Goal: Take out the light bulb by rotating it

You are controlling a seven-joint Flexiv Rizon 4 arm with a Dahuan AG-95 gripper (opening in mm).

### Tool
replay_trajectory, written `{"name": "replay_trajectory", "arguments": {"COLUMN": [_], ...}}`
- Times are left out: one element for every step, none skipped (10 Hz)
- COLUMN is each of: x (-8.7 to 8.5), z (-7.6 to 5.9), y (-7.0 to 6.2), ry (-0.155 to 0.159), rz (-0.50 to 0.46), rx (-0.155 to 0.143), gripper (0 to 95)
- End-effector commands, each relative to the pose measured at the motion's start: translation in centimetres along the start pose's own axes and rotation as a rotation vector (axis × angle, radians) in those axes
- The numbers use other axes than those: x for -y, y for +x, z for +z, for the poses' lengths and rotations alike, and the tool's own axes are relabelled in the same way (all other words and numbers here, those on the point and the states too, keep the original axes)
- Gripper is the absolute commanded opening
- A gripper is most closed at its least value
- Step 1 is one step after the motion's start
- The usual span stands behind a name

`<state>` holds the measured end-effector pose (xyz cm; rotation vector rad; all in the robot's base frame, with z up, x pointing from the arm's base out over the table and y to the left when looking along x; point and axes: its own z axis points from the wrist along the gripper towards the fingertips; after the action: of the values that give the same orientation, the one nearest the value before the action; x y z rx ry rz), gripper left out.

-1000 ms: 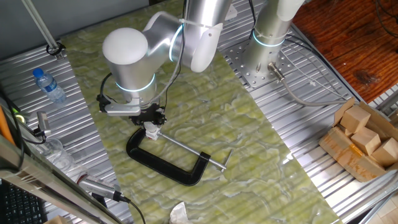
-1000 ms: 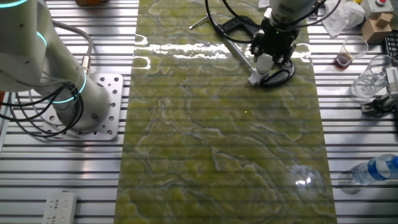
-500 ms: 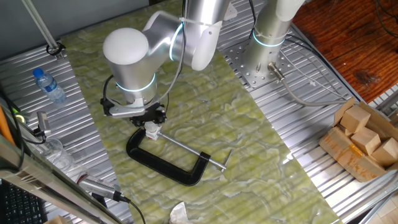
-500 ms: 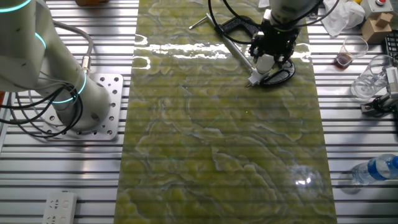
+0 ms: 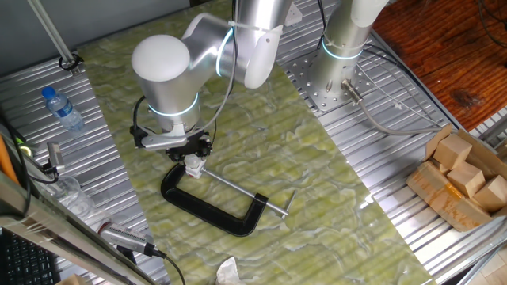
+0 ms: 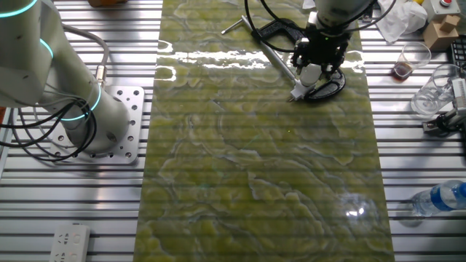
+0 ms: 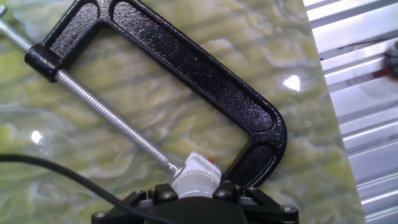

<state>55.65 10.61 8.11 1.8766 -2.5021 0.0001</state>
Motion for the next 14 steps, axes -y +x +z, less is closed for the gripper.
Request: {"name": "replay_trajectory", "arguments": {"x": [0.02, 0.03, 0.03, 0.04, 0.08, 0.21, 0.37, 0.47, 0.49, 0.49, 0.51, 0.54, 0.57, 0.57], "z": [-0.01, -0.02, -0.02, -0.03, -0.06, -0.2, -0.33, -0.42, -0.43, -0.44, -0.45, -0.47, -0.49, -0.49], "y": [0.01, 0.0, 0.0, -0.01, -0.04, -0.14, -0.21, -0.24, -0.25, -0.25, -0.22, -0.15, -0.1, -0.09], "ry": [0.0, 0.0, 0.002, 0.003, 0.003, 0.002, 0.001, 0.0, -0.004, -0.007, -0.01, -0.011, -0.013, -0.018], "rz": [0.012, 0.013, 0.011, 0.01, 0.02, 0.071, 0.133, 0.214, 0.302, 0.355, 0.449, 0.565, 0.68, 0.766], "rx": [0.005, 0.005, 0.004, 0.003, 0.004, 0.008, 0.008, 0.005, 0.01, 0.009, 0.009, 0.009, 0.01, 0.015], "gripper": [57.0, 57.0, 57.0, 57.0, 57.0, 57.0, 57.0, 57.0, 57.0, 57.0, 76.0, 76.0, 76.0, 76.0]}}
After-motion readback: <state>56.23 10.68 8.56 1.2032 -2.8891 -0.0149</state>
